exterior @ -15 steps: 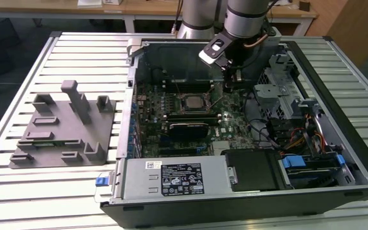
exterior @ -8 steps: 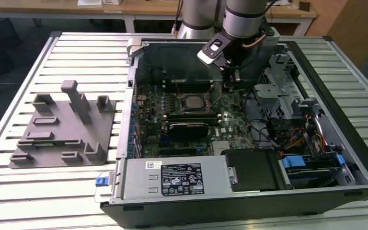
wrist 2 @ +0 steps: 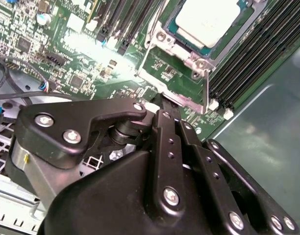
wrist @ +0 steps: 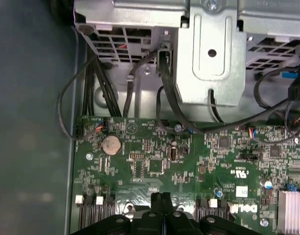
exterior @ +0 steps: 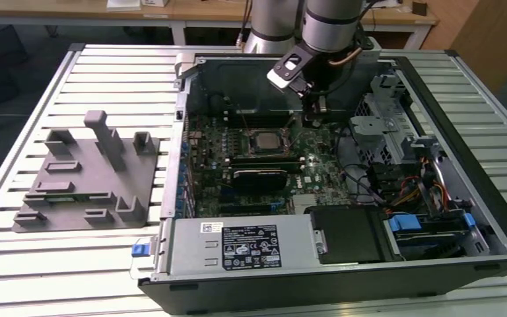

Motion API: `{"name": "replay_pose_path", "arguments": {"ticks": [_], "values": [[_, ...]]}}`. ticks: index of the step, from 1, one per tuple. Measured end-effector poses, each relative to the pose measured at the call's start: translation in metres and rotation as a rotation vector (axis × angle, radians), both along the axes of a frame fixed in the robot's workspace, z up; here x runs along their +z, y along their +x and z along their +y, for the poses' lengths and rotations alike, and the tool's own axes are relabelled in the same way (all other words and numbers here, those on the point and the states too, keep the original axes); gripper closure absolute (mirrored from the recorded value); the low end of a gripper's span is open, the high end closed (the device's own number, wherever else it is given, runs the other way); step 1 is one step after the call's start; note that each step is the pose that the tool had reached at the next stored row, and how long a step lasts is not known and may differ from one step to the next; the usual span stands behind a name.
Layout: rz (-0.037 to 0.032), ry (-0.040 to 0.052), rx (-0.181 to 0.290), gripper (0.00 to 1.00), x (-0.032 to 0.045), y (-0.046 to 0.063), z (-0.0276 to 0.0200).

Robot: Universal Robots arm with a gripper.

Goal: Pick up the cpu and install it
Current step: 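Close the cpu cover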

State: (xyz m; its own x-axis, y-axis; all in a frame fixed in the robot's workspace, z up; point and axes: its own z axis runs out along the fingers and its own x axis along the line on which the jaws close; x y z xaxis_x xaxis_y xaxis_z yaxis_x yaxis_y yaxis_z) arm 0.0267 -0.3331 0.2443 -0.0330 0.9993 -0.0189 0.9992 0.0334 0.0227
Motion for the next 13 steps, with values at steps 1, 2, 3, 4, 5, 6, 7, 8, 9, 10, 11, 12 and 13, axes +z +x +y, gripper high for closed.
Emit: {"name": "replay_pose_path", "arguments": {"ticks": [1, 2, 3, 4, 5, 6, 7, 8, 9, 10, 11, 12, 13], "values": [[-0.0001, 0.0, 0.0, 0.89, 0.0, -0.0013, 0.0], [0.0, 0.0, 0.0, 0.89, 0.0, -0.0024, 0.0], [-0.0001, 0.0001, 0.0, 0.89, 0.0, -0.0036, 0.0], [0.0, 0.0, 0.0, 0.89, 0.0, -0.0048, 0.0], [0.0, 0.0, 0.0, 0.89, 0.0, -0.0058, 0.0], [0.0, 0.0001, 0.0, 0.89, -0.0001, -0.0065, 0.0], [-0.0001, 0.0001, 0.0, 0.89, -0.0002, -0.0072, 0.0], [0.0, 0.0, 0.0, 0.89, -0.0003, -0.0078, 0.0], [0.0, -0.0001, 0.0, 0.89, -0.0003, -0.0086, 0.0], [0.0, -0.0002, 0.0, 0.89, -0.0004, -0.0091, 0.0], [0.0, -0.0001, 0.0, 0.89, -0.0006, -0.0096, 0.0], [0.0, 0.0, 0.0, 0.89, -0.0007, -0.01, 0.0], [0.0, 0.0, 0.0, 0.89, -0.0008, -0.0104, 0.0]]}}
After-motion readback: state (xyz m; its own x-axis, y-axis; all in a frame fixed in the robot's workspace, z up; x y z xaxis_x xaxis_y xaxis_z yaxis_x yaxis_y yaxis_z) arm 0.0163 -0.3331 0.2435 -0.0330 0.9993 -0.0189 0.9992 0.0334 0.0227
